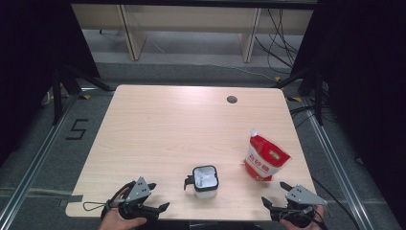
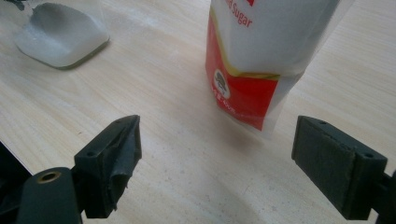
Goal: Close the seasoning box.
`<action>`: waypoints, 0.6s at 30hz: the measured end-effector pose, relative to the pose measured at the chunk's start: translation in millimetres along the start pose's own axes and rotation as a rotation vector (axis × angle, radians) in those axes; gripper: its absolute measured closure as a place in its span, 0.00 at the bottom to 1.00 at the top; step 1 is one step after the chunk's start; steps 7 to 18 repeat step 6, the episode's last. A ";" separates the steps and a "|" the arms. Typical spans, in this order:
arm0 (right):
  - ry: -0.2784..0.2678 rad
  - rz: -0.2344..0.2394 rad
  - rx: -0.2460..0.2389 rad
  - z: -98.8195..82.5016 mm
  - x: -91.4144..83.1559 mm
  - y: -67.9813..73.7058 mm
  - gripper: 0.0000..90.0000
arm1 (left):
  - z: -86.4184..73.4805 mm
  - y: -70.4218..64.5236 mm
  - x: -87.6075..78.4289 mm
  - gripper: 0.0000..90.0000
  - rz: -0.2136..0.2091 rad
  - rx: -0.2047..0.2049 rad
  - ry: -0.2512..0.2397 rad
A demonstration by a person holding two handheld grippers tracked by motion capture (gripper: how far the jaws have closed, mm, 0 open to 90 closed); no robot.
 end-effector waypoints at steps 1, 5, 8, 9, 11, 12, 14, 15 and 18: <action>-0.015 0.003 -0.014 1.2 1.5 -0.8 0.19 | 0.2 1.0 0.0 0.22 -0.001 0.012 -0.001; -0.021 -0.006 -0.059 0.8 3.1 -6.2 0.18 | -0.2 1.1 0.9 0.22 0.005 -0.004 -0.004; -0.011 0.007 -0.042 -0.5 3.5 -4.5 0.18 | -0.1 1.5 1.1 0.21 0.000 0.008 -0.001; -0.011 0.007 -0.042 -0.5 3.5 -4.5 0.18 | -0.1 1.5 1.1 0.21 0.000 0.008 -0.001; -0.011 0.007 -0.042 -0.5 3.5 -4.5 0.18 | -0.1 1.5 1.1 0.21 0.000 0.008 -0.001; -0.011 0.007 -0.042 -0.5 3.5 -4.5 0.18 | -0.1 1.5 1.1 0.21 0.000 0.008 -0.001; -0.011 0.007 -0.042 -0.5 3.5 -4.5 0.18 | -0.1 1.5 1.1 0.21 0.000 0.008 -0.001; -0.011 0.007 -0.042 -0.5 3.5 -4.5 0.18 | -0.1 1.5 1.1 0.21 0.000 0.008 -0.001; -0.011 0.007 -0.042 -0.5 3.5 -4.5 0.18 | -0.1 1.5 1.1 0.21 0.000 0.008 -0.001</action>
Point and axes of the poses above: each handheld gripper's, and its own axes: x roughly forward along the jaws, z roughly out of its top, y roughly to its left, the point moved 9 cm from there along x, roughly forward along the jaws, and after that the axes turned 8 degrees about -x, right-handed, at the moved point
